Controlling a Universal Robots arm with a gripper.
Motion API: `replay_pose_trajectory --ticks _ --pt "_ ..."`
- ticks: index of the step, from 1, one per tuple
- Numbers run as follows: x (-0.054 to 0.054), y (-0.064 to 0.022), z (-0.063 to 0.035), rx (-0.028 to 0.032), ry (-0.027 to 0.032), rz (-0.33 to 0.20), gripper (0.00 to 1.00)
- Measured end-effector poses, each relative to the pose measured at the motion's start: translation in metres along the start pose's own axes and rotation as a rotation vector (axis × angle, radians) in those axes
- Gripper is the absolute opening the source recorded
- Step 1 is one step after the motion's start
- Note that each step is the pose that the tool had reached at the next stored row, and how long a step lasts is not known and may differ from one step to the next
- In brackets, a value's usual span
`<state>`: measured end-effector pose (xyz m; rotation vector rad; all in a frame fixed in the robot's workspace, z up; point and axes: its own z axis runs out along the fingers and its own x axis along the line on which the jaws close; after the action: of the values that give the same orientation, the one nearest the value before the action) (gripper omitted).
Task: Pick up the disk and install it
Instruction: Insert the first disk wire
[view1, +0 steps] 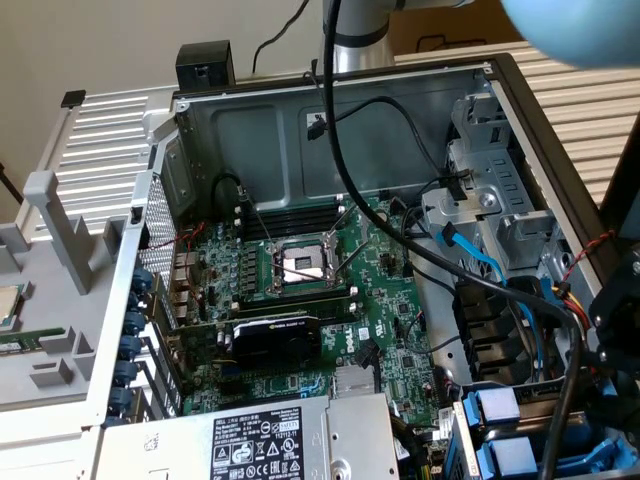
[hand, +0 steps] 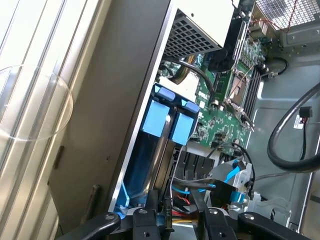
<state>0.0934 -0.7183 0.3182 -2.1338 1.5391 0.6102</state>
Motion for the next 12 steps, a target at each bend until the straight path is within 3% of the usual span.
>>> replay_pose_trajectory --ticks 3,7,12 --pt "-0.0002 0.0 -0.0001 -0.0002 0.0011 0.0 0.38" --pt "-0.0028 -0.0009 0.0021 -0.0019 0.0073 0.001 0.38" --pt "-0.0062 -0.0022 0.0051 -0.0022 0.0088 0.001 0.38"
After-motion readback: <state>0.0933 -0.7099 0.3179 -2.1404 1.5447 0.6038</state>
